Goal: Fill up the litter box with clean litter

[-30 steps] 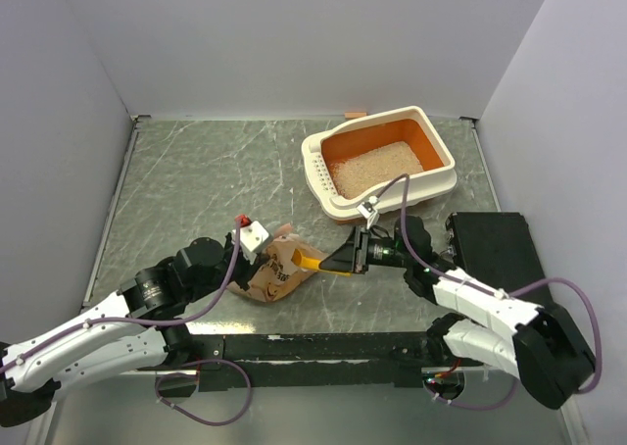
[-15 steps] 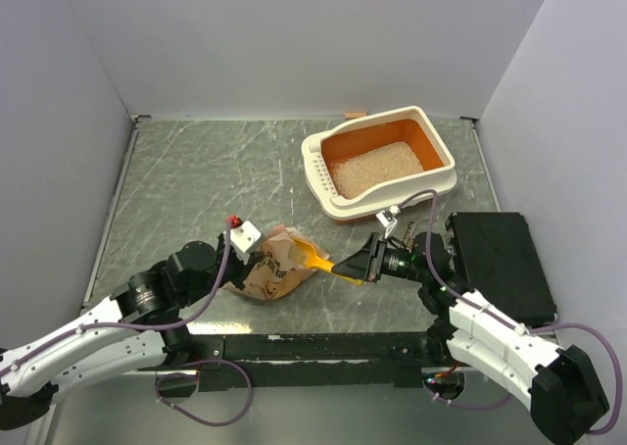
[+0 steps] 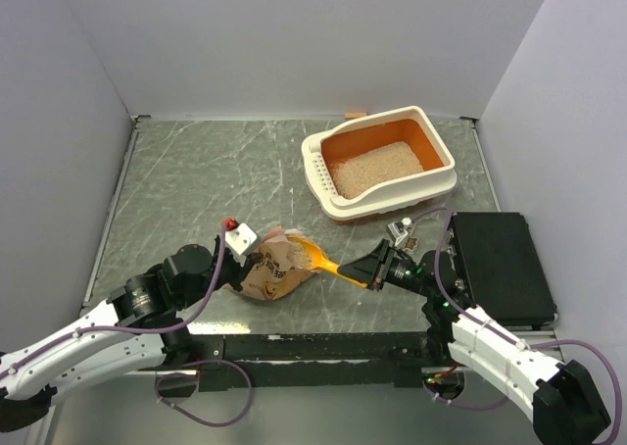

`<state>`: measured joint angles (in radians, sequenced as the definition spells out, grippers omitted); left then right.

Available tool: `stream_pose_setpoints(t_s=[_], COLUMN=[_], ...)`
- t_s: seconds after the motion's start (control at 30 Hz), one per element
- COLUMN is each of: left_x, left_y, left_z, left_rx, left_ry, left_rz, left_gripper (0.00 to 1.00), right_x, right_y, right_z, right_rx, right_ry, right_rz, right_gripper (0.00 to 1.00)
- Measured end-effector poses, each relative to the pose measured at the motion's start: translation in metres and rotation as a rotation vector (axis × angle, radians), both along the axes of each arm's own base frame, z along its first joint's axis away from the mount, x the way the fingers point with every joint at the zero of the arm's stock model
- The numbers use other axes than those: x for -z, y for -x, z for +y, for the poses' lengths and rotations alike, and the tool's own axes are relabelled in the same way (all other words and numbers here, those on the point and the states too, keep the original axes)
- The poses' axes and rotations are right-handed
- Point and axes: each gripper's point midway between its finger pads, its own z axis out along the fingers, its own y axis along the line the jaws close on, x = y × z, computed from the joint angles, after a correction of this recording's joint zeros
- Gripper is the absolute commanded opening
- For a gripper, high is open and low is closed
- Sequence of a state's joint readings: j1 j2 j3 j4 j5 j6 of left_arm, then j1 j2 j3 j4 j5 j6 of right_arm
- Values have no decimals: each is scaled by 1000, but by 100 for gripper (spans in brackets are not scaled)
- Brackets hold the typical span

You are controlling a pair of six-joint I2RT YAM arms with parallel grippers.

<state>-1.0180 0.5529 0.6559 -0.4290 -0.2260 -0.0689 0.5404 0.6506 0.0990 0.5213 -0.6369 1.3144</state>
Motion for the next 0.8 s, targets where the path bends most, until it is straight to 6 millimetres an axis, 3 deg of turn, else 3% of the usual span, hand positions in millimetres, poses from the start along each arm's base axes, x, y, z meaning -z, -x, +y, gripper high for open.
stream_pose_setpoints(t_s=[0.8], left_x=[-1], left_y=[-5], left_z=[3], left_rx=[-34], left_ry=[-2], left_rz=[-11], left_gripper=[1], right_x=[-24], right_y=[15], right_z=[-13], right_rx=[29], right_ry=[-86], right_rz=[-16], right_gripper=[0])
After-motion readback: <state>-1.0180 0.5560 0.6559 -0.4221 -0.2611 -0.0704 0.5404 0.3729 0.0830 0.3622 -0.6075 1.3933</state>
